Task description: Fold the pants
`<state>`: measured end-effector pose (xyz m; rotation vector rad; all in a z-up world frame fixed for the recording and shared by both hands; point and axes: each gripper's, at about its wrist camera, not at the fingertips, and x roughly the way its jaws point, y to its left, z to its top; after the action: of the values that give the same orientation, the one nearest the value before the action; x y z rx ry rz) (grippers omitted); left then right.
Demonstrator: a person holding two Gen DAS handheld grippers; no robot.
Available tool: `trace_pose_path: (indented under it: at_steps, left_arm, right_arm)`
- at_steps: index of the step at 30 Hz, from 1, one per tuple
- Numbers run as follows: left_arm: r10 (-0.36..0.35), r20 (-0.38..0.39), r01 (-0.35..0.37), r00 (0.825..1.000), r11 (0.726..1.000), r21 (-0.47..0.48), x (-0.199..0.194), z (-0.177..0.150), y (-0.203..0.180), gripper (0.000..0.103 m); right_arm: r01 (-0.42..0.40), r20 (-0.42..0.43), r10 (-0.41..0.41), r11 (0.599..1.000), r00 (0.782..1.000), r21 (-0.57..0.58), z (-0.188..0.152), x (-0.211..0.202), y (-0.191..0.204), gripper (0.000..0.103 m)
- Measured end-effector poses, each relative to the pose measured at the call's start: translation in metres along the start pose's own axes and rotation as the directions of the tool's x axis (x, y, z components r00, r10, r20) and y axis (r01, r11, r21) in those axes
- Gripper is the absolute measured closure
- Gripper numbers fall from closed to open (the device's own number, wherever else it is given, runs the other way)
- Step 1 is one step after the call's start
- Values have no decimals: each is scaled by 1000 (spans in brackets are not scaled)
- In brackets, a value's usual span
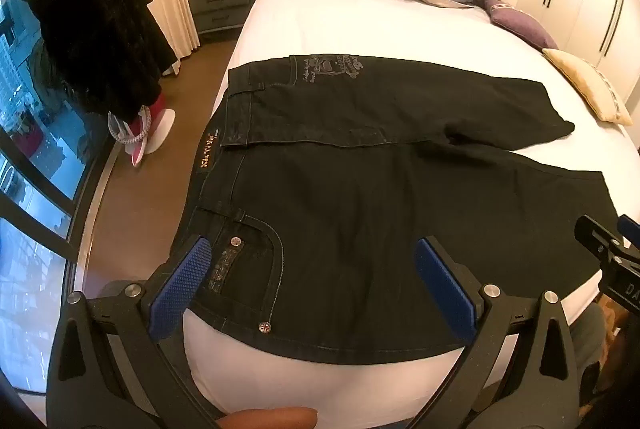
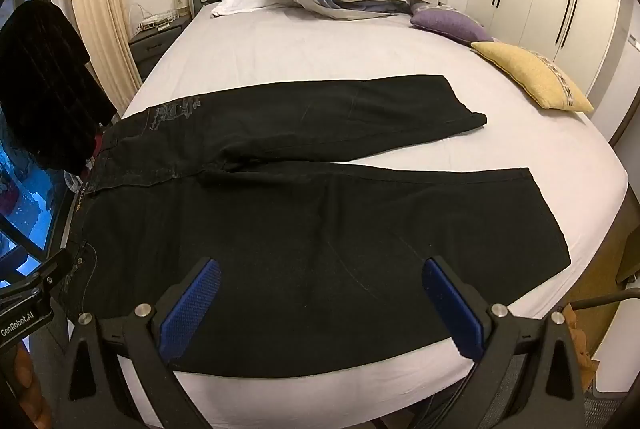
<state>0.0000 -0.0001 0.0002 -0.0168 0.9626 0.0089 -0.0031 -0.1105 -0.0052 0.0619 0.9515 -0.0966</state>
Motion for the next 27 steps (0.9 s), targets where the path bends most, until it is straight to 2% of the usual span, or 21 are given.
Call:
trace_pose_path:
  at_steps: [27]
  left_arm:
    - [8,1,-8,1000,1000,10,2,-1,-2,0]
  right_arm:
    - [-2,-19,2,1000,1000,-1,-5,6,-1,0]
